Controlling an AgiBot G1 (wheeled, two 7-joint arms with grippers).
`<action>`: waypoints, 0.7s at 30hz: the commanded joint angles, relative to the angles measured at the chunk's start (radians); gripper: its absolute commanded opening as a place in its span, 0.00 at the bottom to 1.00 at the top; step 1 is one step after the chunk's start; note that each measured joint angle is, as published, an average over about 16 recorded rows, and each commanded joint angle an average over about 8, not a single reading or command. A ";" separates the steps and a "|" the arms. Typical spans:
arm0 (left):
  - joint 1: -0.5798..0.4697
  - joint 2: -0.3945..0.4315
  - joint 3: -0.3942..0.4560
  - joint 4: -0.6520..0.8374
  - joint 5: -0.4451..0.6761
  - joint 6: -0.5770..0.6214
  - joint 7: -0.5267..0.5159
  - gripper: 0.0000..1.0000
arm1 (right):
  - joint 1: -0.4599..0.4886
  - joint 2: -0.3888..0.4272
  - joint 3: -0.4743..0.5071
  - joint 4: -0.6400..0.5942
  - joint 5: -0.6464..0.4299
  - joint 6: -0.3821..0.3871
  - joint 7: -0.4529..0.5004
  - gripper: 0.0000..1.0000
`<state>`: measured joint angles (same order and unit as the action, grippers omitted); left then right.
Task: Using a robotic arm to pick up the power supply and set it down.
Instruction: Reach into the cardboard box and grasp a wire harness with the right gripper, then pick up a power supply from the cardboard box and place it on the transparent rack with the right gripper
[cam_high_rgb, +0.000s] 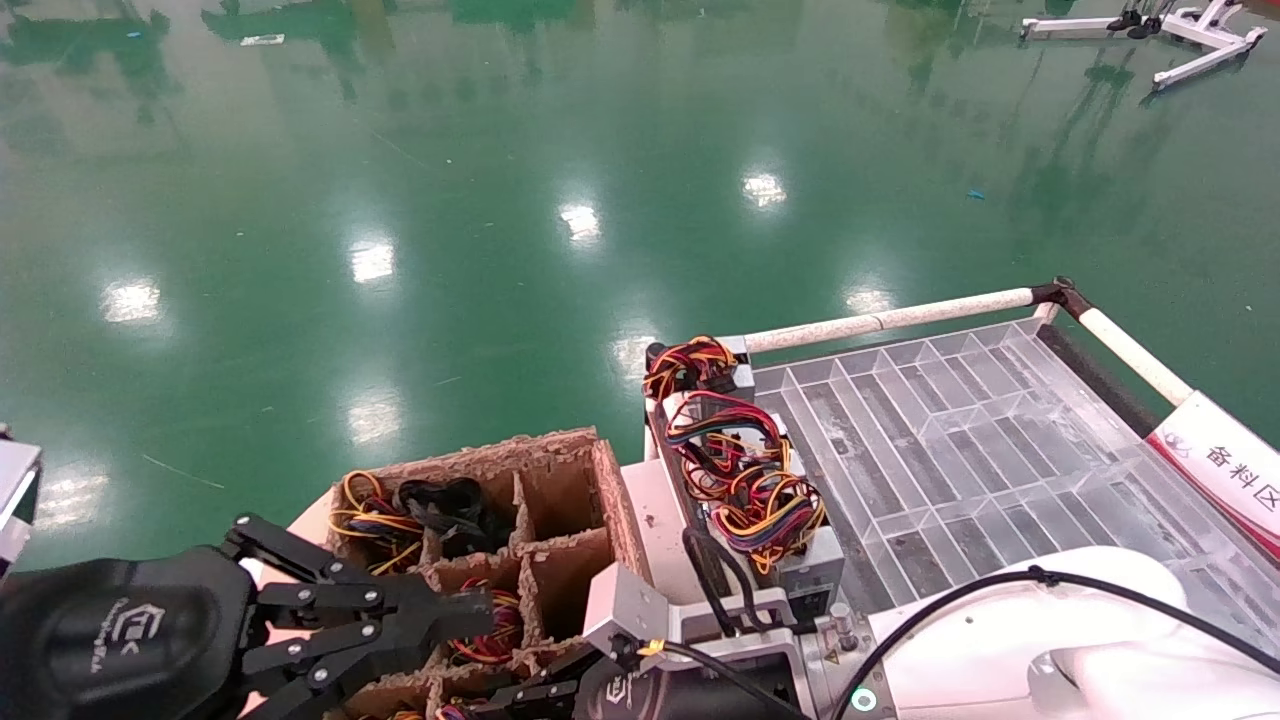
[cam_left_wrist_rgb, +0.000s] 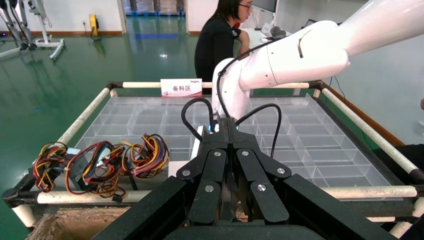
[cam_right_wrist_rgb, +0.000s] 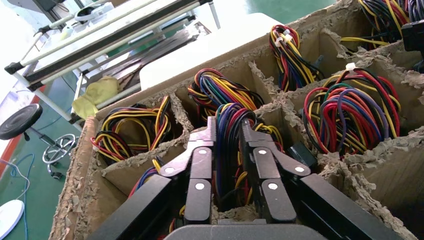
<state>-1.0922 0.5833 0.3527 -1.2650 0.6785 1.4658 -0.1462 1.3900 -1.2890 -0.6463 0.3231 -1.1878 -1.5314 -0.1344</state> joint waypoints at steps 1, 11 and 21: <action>0.000 0.000 0.000 0.000 0.000 0.000 0.000 0.06 | 0.003 -0.002 0.000 -0.013 0.002 -0.005 -0.007 0.00; 0.000 0.000 0.000 0.000 0.000 0.000 0.000 0.09 | -0.016 0.017 0.028 -0.028 0.088 -0.053 -0.012 0.00; 0.000 0.000 0.000 0.000 0.000 0.000 0.000 0.79 | -0.097 0.124 0.085 0.160 0.368 -0.067 0.063 0.00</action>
<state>-1.0923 0.5832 0.3529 -1.2650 0.6783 1.4657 -0.1461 1.3009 -1.1666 -0.5628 0.4775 -0.8275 -1.5960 -0.0774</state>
